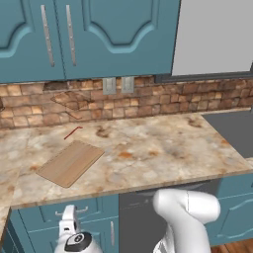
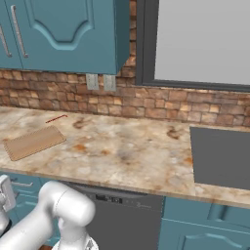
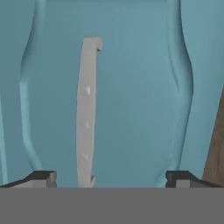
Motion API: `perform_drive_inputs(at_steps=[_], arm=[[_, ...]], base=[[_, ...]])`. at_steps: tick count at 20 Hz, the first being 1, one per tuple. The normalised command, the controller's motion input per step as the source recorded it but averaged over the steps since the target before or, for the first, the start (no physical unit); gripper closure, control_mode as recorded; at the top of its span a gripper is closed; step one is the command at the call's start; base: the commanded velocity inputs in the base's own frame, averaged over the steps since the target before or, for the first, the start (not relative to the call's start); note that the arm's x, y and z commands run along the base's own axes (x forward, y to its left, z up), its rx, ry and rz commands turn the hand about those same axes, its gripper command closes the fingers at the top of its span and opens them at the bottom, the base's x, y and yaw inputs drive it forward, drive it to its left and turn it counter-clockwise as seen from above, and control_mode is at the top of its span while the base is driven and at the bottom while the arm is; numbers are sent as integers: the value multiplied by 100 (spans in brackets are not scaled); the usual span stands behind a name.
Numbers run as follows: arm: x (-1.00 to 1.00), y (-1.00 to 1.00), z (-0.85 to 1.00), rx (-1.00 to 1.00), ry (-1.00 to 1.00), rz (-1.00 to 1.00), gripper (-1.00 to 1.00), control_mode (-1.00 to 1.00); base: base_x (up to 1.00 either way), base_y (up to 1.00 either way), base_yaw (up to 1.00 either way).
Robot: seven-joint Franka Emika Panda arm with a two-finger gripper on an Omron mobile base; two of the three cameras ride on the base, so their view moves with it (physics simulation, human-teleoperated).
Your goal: Open the drawer on the left and place the cutting tools on the cutting board.
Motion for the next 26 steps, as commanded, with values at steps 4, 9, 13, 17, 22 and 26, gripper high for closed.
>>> perform_drive_inputs(at_steps=[4,9,13,17,22,26], arm=[[35,12,-25,0,-4,0,-100,-100],[34,12,-29,0,-3,0,-100,-100],[27,13,-36,0,-3,0,-100,-100],[28,8,-27,0,-5,0,-100,-100],[11,1,-6,0,-2,0,100,-100],[0,0,0,0,0,0,100,-100]], base=[[0,0,0],[0,0,0],[0,0,0],[0,0,0],[0,0,0],[0,0,0]])
